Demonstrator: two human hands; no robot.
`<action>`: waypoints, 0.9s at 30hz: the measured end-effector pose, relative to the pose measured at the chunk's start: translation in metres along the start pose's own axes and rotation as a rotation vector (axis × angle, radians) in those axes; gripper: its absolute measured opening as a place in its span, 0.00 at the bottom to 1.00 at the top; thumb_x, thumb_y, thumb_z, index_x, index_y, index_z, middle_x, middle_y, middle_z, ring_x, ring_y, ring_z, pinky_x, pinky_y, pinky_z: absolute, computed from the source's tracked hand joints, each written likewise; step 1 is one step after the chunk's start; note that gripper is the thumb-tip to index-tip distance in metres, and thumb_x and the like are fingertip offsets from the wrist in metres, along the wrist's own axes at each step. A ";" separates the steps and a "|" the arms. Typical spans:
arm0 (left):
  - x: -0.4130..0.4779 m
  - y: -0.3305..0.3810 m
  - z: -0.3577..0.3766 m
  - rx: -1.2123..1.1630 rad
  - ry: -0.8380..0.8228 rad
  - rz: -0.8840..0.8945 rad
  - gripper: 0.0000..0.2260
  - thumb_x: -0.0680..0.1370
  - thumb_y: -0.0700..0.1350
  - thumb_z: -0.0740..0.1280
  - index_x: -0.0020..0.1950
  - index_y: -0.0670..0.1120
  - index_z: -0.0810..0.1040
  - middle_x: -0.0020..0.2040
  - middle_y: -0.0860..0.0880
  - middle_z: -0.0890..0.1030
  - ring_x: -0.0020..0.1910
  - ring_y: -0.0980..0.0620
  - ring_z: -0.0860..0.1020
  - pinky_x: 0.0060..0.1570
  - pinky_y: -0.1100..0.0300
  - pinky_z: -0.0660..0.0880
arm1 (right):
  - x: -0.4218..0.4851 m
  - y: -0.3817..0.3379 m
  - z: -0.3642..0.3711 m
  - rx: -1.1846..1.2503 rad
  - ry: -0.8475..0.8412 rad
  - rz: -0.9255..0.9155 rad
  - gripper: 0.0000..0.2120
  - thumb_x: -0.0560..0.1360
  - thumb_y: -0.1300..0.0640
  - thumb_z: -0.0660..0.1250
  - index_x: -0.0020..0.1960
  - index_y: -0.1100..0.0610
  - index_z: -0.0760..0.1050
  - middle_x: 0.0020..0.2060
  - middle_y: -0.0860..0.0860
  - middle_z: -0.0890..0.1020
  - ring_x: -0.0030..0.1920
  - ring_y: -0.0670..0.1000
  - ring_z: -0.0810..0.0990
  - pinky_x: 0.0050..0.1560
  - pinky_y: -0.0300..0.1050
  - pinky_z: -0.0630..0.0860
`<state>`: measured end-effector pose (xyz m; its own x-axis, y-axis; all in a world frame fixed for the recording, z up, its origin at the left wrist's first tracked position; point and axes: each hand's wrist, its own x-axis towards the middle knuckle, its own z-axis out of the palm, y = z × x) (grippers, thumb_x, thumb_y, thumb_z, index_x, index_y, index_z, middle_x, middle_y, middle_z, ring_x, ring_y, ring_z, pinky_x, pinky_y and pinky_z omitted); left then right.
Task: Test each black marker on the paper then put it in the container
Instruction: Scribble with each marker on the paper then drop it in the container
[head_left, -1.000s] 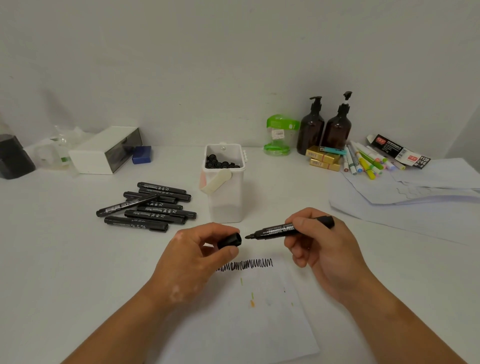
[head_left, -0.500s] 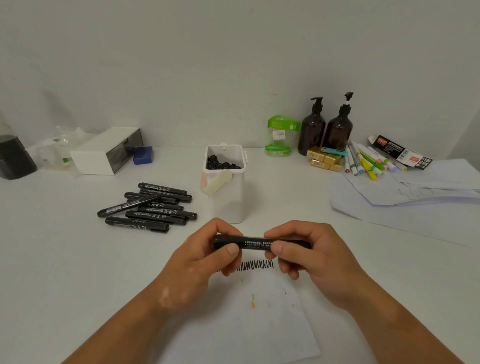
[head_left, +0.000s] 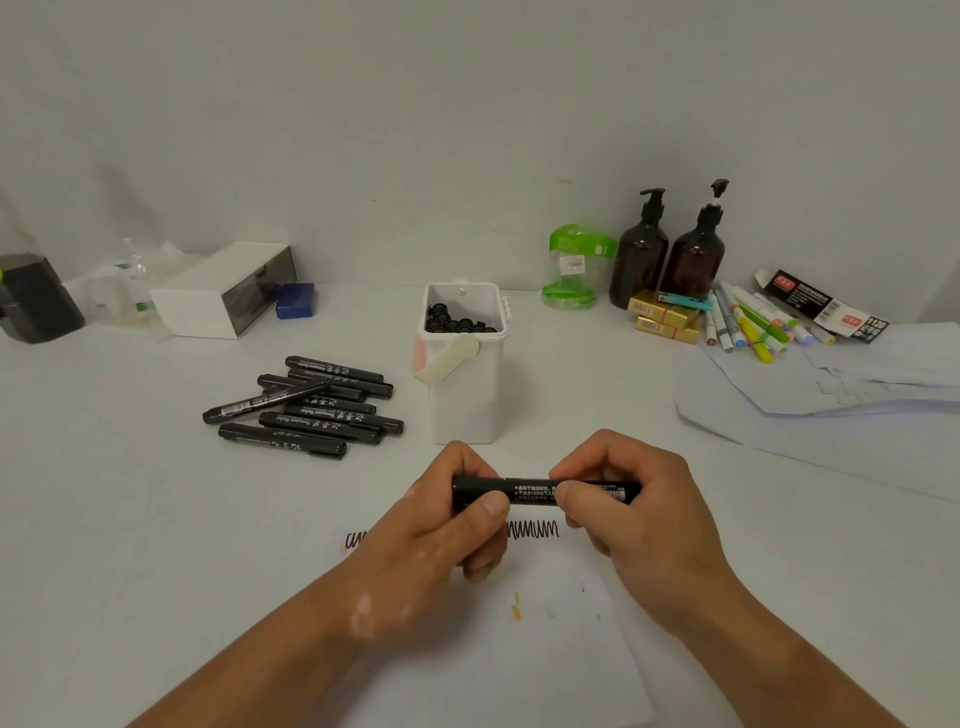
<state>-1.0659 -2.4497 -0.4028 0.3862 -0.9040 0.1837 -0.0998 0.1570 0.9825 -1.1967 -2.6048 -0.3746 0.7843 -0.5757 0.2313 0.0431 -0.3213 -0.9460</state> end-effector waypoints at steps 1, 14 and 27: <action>-0.001 0.001 0.000 -0.017 0.000 0.005 0.12 0.80 0.54 0.65 0.48 0.47 0.69 0.35 0.48 0.71 0.35 0.47 0.68 0.40 0.50 0.68 | 0.000 -0.001 0.001 -0.003 0.001 -0.006 0.04 0.64 0.55 0.68 0.36 0.48 0.81 0.26 0.49 0.79 0.24 0.44 0.69 0.27 0.35 0.66; 0.001 0.015 -0.002 0.093 0.118 0.074 0.03 0.78 0.45 0.66 0.49 0.50 0.73 0.39 0.48 0.82 0.37 0.51 0.76 0.41 0.61 0.75 | 0.001 0.000 0.006 0.146 -0.082 0.013 0.02 0.68 0.57 0.68 0.39 0.50 0.78 0.27 0.48 0.75 0.27 0.49 0.67 0.28 0.39 0.66; 0.004 0.009 -0.003 -0.015 0.254 0.076 0.12 0.73 0.53 0.71 0.54 0.51 0.83 0.50 0.46 0.86 0.44 0.51 0.83 0.46 0.55 0.79 | -0.007 0.000 0.012 0.076 -0.207 -0.014 0.02 0.69 0.56 0.74 0.41 0.50 0.83 0.37 0.52 0.87 0.38 0.50 0.85 0.42 0.39 0.80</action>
<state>-1.0631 -2.4506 -0.3935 0.5963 -0.7607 0.2565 -0.1248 0.2278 0.9657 -1.1946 -2.5915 -0.3789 0.8931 -0.4028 0.2005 0.0953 -0.2661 -0.9592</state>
